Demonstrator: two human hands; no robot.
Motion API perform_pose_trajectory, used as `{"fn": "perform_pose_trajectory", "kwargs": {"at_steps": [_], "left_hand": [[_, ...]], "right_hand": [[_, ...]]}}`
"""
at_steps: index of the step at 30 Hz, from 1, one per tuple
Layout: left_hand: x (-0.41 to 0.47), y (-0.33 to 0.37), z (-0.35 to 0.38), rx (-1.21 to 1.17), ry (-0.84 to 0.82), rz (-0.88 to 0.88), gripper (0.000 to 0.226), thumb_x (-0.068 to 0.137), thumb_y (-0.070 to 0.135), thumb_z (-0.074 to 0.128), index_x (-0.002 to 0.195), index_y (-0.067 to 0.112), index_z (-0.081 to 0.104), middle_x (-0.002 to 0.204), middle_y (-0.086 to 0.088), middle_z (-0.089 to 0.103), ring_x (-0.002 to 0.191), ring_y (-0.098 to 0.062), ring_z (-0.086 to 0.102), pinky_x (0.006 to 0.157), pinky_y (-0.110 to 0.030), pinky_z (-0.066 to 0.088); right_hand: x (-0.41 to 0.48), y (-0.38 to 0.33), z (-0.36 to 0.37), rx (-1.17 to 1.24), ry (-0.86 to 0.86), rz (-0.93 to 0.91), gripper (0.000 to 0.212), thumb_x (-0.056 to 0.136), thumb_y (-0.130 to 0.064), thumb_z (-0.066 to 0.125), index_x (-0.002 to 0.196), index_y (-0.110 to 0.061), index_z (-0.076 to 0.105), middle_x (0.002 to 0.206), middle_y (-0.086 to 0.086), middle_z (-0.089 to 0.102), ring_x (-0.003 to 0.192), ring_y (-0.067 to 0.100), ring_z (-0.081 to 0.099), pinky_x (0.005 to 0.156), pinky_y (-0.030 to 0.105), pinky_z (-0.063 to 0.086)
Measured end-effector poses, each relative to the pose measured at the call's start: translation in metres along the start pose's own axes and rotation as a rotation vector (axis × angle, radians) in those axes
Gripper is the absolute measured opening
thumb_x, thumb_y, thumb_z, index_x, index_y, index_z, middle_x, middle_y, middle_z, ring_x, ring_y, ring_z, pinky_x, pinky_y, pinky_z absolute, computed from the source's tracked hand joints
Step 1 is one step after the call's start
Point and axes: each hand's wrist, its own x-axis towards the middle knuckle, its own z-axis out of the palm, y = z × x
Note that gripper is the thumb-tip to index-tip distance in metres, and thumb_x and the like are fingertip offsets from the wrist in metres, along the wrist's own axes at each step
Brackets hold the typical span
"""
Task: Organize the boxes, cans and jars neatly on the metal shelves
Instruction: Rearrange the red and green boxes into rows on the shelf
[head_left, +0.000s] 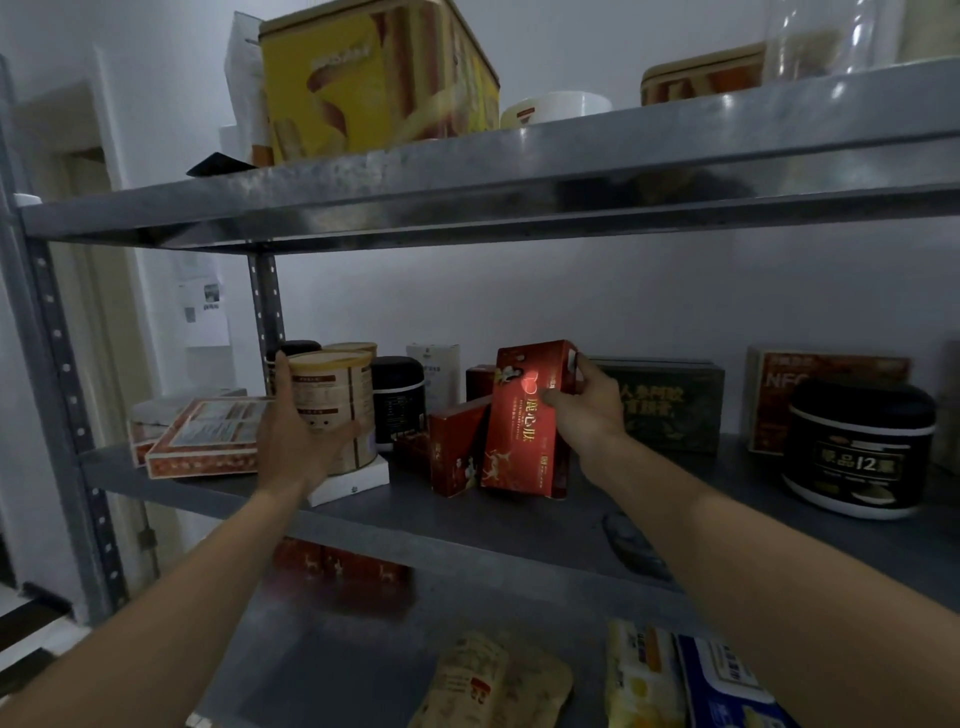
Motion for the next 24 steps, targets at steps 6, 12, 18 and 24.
{"fn": "perform_pose_trajectory", "kwargs": {"at_steps": [6, 12, 18, 24], "left_hand": [[-0.011, 0.015, -0.004, 0.149, 0.119, -0.013, 0.066, 0.076, 0.030, 0.075, 0.134, 0.031, 0.042, 0.126, -0.004, 0.058, 0.115, -0.030, 0.053, 0.091, -0.048, 0.049], [-0.032, 0.051, 0.011, 0.265, 0.111, 0.184, 0.058, 0.081, 0.025, 0.075, 0.133, 0.014, 0.052, 0.129, -0.013, 0.054, 0.120, -0.032, 0.048, 0.095, -0.041, 0.044], [-0.044, 0.100, 0.038, 0.122, -0.195, 0.252, 0.076, 0.084, 0.039, 0.071, 0.148, 0.028, 0.033, 0.148, 0.000, 0.039, 0.136, -0.019, 0.034, 0.109, -0.035, 0.031], [-0.053, 0.127, 0.067, -0.164, -0.556, 0.226, 0.085, 0.087, 0.026, 0.070, 0.152, 0.038, 0.017, 0.145, 0.015, 0.033, 0.130, -0.004, 0.034, 0.096, -0.010, 0.039]], "right_hand": [[-0.009, -0.004, 0.001, -0.002, -0.006, -0.001, 0.065, 0.090, -0.008, 0.067, 0.146, -0.026, 0.040, 0.127, 0.007, 0.060, 0.110, 0.025, 0.061, 0.096, 0.051, 0.051], [-0.020, -0.013, -0.009, -0.031, -0.051, -0.078, 0.050, 0.093, -0.010, 0.064, 0.138, -0.027, 0.051, 0.122, 0.002, 0.062, 0.113, 0.022, 0.059, 0.099, 0.045, 0.049], [-0.023, -0.026, -0.028, -0.083, -0.122, -0.181, 0.048, 0.093, -0.009, 0.064, 0.138, -0.021, 0.053, 0.116, -0.004, 0.062, 0.092, 0.006, 0.058, 0.089, 0.028, 0.049], [-0.024, -0.035, -0.048, -0.394, -0.407, -0.315, 0.045, 0.090, -0.010, 0.067, 0.133, -0.016, 0.057, 0.127, 0.001, 0.061, 0.112, 0.011, 0.056, 0.102, 0.030, 0.045]]}}
